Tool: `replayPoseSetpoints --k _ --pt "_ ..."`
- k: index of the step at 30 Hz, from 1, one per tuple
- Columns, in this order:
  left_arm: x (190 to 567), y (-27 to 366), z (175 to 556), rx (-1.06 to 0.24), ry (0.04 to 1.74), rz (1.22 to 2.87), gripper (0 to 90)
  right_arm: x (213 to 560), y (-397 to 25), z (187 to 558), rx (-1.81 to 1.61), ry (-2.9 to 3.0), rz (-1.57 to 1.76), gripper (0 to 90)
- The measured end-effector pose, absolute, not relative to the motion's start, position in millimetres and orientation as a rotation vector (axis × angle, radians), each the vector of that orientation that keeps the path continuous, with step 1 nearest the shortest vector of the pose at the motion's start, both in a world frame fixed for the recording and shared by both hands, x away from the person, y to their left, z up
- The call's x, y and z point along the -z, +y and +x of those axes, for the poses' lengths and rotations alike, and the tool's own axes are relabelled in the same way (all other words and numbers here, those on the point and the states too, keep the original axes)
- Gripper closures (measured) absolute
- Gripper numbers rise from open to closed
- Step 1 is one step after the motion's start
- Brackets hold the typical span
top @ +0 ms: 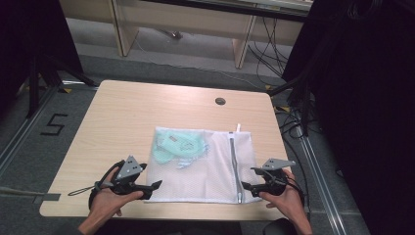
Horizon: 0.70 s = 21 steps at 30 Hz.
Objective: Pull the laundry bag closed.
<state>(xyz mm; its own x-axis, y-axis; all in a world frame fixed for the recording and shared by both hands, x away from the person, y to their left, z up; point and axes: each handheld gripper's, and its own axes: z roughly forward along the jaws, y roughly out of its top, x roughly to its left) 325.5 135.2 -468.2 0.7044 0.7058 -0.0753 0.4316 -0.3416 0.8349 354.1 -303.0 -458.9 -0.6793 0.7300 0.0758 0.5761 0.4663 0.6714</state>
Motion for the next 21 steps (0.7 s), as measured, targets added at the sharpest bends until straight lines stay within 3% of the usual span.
replayPoseSetpoints --k 13,21 --pt "472 99 330 -0.299 0.754 2.026 21.9 473 -293 351 -0.995 2.702 0.905 47.9" --pt "476 87 329 -0.283 0.701 2.055 21.3 476 -287 345 -0.948 2.781 0.828 54.5"
